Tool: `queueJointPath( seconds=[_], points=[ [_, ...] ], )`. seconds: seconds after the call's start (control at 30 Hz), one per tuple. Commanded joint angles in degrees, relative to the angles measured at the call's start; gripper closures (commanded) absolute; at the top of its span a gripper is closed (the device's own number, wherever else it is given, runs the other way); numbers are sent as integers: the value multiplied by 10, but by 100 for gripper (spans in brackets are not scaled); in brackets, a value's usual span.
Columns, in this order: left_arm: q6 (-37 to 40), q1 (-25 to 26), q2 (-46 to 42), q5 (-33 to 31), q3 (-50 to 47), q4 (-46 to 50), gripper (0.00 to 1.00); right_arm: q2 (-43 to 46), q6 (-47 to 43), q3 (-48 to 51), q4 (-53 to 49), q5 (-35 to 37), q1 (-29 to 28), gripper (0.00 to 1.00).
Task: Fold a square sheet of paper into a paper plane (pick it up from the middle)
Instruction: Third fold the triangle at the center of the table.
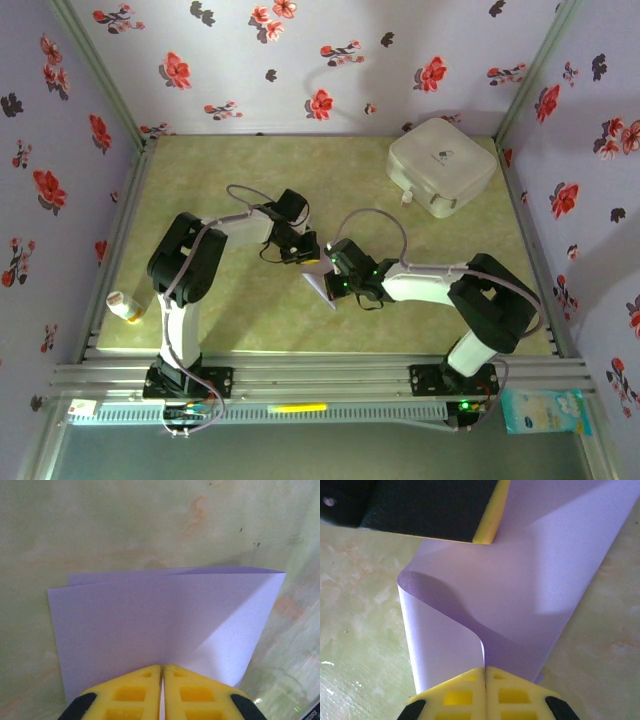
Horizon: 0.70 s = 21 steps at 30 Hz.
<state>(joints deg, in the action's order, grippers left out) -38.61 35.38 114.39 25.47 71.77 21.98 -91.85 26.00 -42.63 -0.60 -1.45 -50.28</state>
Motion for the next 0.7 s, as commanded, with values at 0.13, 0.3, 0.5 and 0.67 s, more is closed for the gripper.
queueJointPath(
  seconds=[0.13, 0.3, 0.5, 0.67],
  points=[
    [-3, 4, -7, -13, 3, 20, 90, -3, -2, -10, -8, 8, 3, 100],
    [-3, 4, -7, -13, 1, 20, 90, -9, 2, -10, -8, 8, 3, 100],
    [-4, 4, -6, -13, 0, 19, 90, -9, 5, -11, -16, 9, 3, 100],
    [-5, 4, -4, -13, 3, 19, 90, -10, 5, -7, -11, 11, 3, 100]
  ],
)
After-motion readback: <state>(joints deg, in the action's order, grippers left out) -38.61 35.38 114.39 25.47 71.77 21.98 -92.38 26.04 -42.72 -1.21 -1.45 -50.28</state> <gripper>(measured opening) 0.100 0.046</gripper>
